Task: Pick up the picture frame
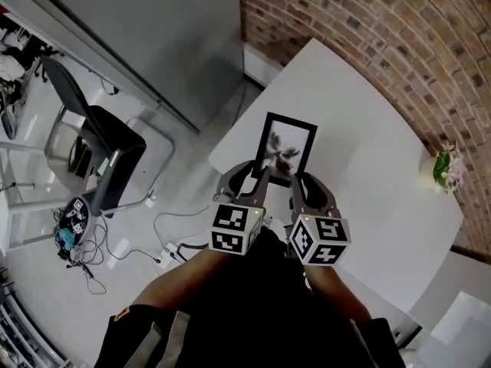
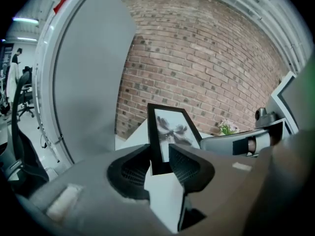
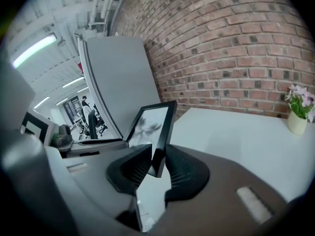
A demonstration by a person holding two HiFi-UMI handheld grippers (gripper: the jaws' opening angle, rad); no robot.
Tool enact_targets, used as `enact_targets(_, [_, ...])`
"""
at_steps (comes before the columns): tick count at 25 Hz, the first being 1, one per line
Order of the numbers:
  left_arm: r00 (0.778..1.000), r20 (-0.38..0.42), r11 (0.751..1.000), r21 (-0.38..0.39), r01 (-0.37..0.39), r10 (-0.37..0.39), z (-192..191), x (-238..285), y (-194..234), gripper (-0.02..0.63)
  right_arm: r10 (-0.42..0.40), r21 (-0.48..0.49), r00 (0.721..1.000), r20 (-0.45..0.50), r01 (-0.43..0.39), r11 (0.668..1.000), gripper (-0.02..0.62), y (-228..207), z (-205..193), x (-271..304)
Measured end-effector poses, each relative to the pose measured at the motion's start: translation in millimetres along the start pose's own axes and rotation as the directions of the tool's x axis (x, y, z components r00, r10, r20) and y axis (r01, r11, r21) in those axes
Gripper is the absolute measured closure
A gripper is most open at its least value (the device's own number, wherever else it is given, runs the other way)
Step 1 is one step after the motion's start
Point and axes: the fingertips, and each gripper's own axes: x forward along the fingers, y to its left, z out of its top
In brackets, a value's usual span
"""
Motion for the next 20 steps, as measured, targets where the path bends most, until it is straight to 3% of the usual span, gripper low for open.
enact_targets(8, [0.982, 0.188, 0.999, 0.030, -0.029, 0.023, 61, -55, 15, 0.508, 0.029, -0.104, 0.988, 0.153, -0.014, 0.995, 0.512, 51, 54, -20])
enact_targets(20, [0.951, 0.310, 0.997, 0.079, -0.024, -0.001, 98, -99, 18, 0.517, 0.027, -0.127, 0.957, 0.287, 0.010, 0.992, 0.523, 89, 87, -52])
